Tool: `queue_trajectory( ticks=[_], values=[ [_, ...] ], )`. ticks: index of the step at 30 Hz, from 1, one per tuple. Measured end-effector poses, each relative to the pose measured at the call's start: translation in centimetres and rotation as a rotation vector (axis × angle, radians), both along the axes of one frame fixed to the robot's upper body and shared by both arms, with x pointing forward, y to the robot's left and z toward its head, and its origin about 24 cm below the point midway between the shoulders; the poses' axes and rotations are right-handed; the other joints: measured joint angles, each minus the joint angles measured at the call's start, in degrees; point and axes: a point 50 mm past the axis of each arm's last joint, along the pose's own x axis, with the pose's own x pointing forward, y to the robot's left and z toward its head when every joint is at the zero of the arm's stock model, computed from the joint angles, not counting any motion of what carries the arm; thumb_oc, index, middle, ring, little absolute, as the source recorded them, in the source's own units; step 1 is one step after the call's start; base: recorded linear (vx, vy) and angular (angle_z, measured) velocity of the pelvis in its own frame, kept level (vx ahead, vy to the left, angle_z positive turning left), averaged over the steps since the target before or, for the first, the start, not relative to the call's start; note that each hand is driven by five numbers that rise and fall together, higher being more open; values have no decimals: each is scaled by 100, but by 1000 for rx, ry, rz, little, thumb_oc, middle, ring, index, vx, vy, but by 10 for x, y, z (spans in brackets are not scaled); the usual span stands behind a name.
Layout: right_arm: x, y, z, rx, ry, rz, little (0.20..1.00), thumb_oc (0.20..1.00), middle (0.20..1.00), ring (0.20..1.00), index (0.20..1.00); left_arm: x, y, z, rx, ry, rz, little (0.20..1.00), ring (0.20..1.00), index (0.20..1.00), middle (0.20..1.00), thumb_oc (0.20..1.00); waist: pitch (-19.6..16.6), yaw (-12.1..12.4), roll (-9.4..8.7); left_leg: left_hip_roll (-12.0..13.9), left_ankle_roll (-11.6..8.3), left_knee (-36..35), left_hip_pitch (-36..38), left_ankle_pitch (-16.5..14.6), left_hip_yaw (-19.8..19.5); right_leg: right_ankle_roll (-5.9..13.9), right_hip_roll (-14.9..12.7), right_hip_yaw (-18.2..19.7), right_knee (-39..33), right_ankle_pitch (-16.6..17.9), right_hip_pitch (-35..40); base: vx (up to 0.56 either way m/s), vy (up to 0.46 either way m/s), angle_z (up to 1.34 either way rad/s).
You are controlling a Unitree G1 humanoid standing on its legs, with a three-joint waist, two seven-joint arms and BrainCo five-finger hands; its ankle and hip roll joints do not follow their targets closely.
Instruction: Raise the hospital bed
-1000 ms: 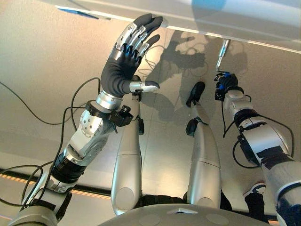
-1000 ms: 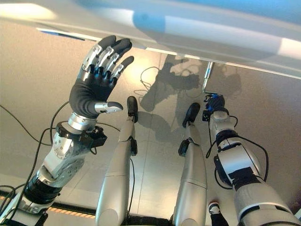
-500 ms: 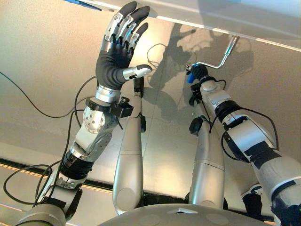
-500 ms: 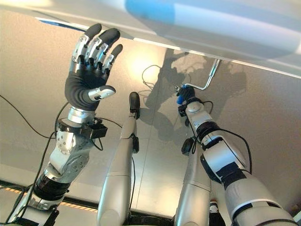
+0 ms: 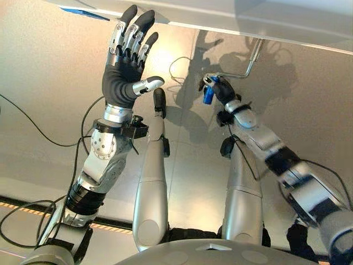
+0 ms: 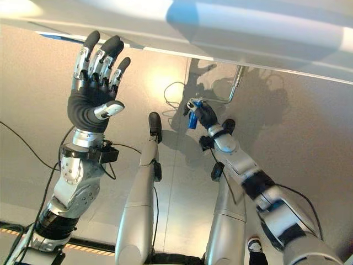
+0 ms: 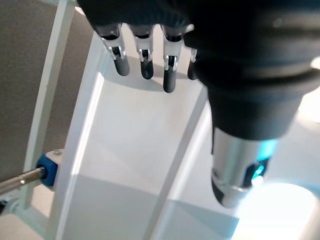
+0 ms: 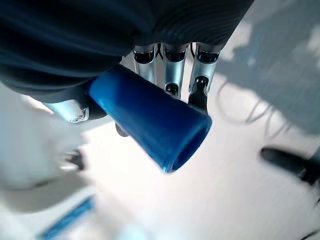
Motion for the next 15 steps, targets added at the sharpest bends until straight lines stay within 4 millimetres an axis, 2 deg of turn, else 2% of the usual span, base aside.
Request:
queue_trajectory(
  ticks=[6,8,12,15],
  values=[
    [-28,-6,-8,356,-22,5,200,200,200,200,200,-7,7,-7,23,8,-6,1000,1000,1000,1000,1000,5,-194,-11,-50,29,-144,144,14,151,46,-6,136,-39,24,7,-6,-11,-2],
    [-34,-12,-10,379,-32,-10,200,200,200,200,200,-9,10,-11,25,21,-4,1000,1000,1000,1000,1000,7,-317,-17,-76,54,-156,195,20,166,79,-22,171,-77,44,61,-6,-49,-3],
    [-40,-30,-15,381,-45,-74,200,200,200,200,200,-13,13,-11,32,10,-10,1000,1000,1000,1000,1000,8,-415,-24,-79,75,-215,304,12,175,102,-13,176,-125,46,166,0,-16,0],
    [-40,-36,-16,366,-53,-104,200,200,200,200,200,-15,16,-13,2,26,-23,1000,1000,1000,1000,1000,20,-436,-84,-77,88,-238,366,4,265,132,8,269,-177,74,177,1,-42,-9]
  ],
)
